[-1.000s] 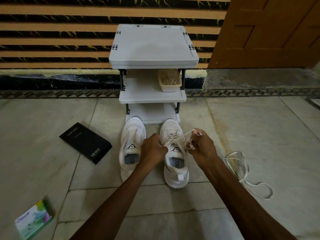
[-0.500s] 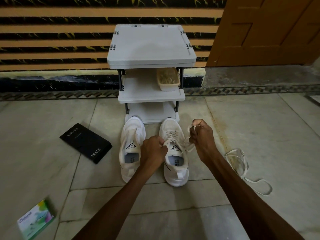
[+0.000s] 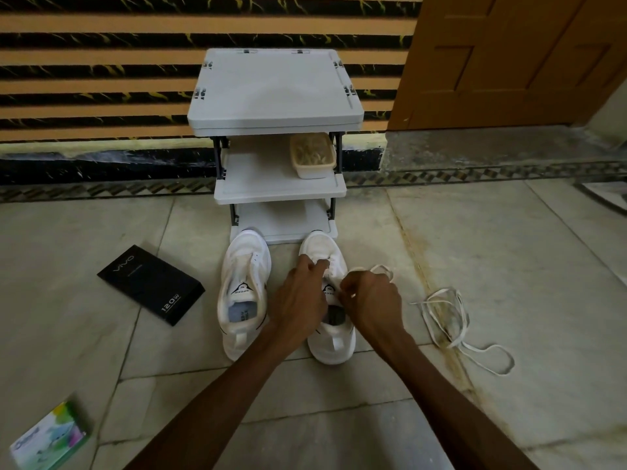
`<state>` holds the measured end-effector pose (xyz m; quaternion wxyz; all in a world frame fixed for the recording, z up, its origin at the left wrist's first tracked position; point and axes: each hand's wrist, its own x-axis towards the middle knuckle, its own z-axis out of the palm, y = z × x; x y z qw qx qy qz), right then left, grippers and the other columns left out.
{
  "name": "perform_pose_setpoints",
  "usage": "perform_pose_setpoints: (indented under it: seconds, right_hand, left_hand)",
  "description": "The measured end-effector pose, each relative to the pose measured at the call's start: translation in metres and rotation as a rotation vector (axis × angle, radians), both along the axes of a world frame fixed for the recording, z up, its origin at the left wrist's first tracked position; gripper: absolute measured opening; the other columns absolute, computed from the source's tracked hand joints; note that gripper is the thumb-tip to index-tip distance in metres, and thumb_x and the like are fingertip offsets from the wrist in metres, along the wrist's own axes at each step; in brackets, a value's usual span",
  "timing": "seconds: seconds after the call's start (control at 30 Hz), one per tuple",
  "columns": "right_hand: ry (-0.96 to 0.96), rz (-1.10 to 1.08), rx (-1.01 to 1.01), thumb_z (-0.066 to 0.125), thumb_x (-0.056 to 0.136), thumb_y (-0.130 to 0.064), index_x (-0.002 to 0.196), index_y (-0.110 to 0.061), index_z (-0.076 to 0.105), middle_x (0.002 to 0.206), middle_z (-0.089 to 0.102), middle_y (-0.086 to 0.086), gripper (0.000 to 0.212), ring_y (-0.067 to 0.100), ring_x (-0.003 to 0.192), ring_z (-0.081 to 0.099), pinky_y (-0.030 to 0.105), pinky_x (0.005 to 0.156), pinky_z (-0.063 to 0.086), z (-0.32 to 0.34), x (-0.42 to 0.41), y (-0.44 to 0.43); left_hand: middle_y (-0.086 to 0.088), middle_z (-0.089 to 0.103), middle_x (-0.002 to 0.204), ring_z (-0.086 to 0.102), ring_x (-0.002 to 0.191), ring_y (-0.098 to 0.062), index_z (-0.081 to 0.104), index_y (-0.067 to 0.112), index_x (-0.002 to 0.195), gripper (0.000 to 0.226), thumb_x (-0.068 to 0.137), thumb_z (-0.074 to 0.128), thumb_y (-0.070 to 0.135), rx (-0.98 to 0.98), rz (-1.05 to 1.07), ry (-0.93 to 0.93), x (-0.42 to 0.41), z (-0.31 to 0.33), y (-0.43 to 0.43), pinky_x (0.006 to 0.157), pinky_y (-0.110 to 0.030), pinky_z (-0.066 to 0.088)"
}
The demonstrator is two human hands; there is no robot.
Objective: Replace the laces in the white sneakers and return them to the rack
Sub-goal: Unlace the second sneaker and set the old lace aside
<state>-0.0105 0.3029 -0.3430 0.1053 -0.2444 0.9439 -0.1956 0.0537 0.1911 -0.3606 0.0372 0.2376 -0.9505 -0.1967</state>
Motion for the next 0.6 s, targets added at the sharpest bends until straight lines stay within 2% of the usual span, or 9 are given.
perform_pose_setpoints:
  seconds: [0.13, 0.27, 0.33, 0.43, 0.5, 0.53, 0.6]
  right_hand:
    - [0.049, -0.054, -0.101, 0.058, 0.093, -0.028, 0.083, -0.018, 0.071, 0.076, 0.071, 0.001, 0.019, 0.013, 0.062, 0.062, 0.021, 0.059, 0.048, -0.017, 0.003, 0.004]
    - [0.032, -0.102, -0.324, 0.063, 0.091, -0.029, 0.071, -0.015, 0.069, 0.059, 0.062, -0.004, 0.026, 0.001, 0.045, 0.048, 0.008, 0.046, 0.029, -0.027, 0.0, 0.01]
    - [0.0, -0.152, -0.375, 0.066, 0.088, -0.028, 0.073, -0.014, 0.073, 0.06, 0.066, -0.002, 0.022, -0.002, 0.045, 0.047, 0.007, 0.046, 0.03, -0.029, -0.002, 0.011]
    - [-0.077, -0.211, -0.419, 0.068, 0.085, -0.026, 0.076, -0.017, 0.076, 0.062, 0.066, -0.004, 0.015, 0.0, 0.049, 0.052, 0.016, 0.051, 0.039, -0.033, -0.005, 0.009]
    - [-0.117, -0.256, -0.461, 0.069, 0.083, -0.024, 0.076, -0.016, 0.077, 0.062, 0.067, -0.004, 0.013, 0.003, 0.052, 0.057, 0.019, 0.054, 0.044, -0.035, -0.005, 0.009]
    - [-0.128, -0.279, -0.478, 0.069, 0.083, -0.023, 0.075, -0.016, 0.077, 0.062, 0.068, -0.003, 0.013, 0.003, 0.052, 0.058, 0.019, 0.053, 0.044, -0.036, -0.004, 0.01]
    - [-0.158, -0.316, -0.512, 0.07, 0.083, -0.022, 0.072, -0.015, 0.075, 0.06, 0.068, -0.002, 0.014, 0.003, 0.051, 0.058, 0.018, 0.052, 0.044, -0.04, -0.002, 0.008]
  left_hand:
    - [-0.002, 0.043, 0.132, 0.056, 0.101, -0.022, 0.052, 0.023, 0.118, 0.036, 0.085, 0.059, 0.01, -0.001, -0.019, 0.04, -0.001, 0.0, -0.002, 0.072, -0.032, 0.05]
    - [0.001, 0.041, 0.13, 0.053, 0.106, -0.021, 0.045, 0.025, 0.127, 0.046, 0.084, 0.059, 0.014, -0.106, -0.041, 0.054, -0.001, -0.006, 0.003, 0.064, -0.03, 0.04]
    - [0.002, 0.041, 0.129, 0.052, 0.106, -0.021, 0.048, 0.026, 0.126, 0.046, 0.083, 0.059, 0.014, -0.114, -0.041, 0.052, 0.001, -0.008, 0.005, 0.064, -0.03, 0.038]
    - [0.003, 0.046, 0.124, 0.049, 0.103, -0.02, 0.064, 0.024, 0.111, 0.04, 0.076, 0.063, 0.004, -0.066, -0.103, 0.143, -0.002, -0.015, 0.004, 0.069, -0.029, 0.041]
    - [0.004, 0.055, 0.11, 0.05, 0.098, -0.017, 0.068, 0.022, 0.086, 0.041, 0.066, 0.059, -0.012, 0.102, -0.12, 0.307, -0.005, -0.019, 0.001, 0.076, -0.026, 0.04]
    - [0.005, 0.058, 0.1, 0.052, 0.094, -0.016, 0.064, 0.023, 0.075, 0.045, 0.061, 0.053, -0.019, 0.321, -0.036, 0.382, -0.006, -0.018, -0.001, 0.078, -0.026, 0.041]
    - [0.005, 0.062, 0.084, 0.057, 0.087, -0.017, 0.059, 0.018, 0.07, 0.046, 0.061, 0.045, -0.025, 0.948, 0.261, 0.48, -0.009, -0.01, -0.004, 0.076, -0.027, 0.048]
